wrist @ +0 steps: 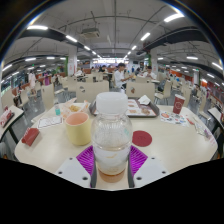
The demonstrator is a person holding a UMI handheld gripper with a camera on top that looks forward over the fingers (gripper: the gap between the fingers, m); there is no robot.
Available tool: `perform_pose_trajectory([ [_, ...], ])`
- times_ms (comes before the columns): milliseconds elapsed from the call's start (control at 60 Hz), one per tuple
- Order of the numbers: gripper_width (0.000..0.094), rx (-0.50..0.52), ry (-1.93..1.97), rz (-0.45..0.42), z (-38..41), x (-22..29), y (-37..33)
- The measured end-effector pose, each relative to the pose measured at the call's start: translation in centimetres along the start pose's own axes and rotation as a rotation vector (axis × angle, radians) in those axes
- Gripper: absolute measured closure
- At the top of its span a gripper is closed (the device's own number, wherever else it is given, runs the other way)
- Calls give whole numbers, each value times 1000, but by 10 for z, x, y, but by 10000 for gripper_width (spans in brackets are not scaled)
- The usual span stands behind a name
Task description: Pour water
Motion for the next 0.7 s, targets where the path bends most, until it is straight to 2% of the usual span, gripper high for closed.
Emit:
perform_pose_trajectory([
  [183, 520, -101, -52, 16, -14, 36, -9],
  [350, 519, -286, -304, 10, -42, 97, -10],
  [550, 519, -529, -805, 26, -54, 166, 15],
  [700, 520, -667, -1289, 27, -34, 188, 44],
])
Point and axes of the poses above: the point between the fingertips, and its own axes, seen from behind it with the camera up: z to the left, x up, y forward, the way the camera looks, the point moved 4 cm from there along -y, backward, against the way the camera looks, and after that the axes turned 5 degrees about z, right-handed, at the moved point
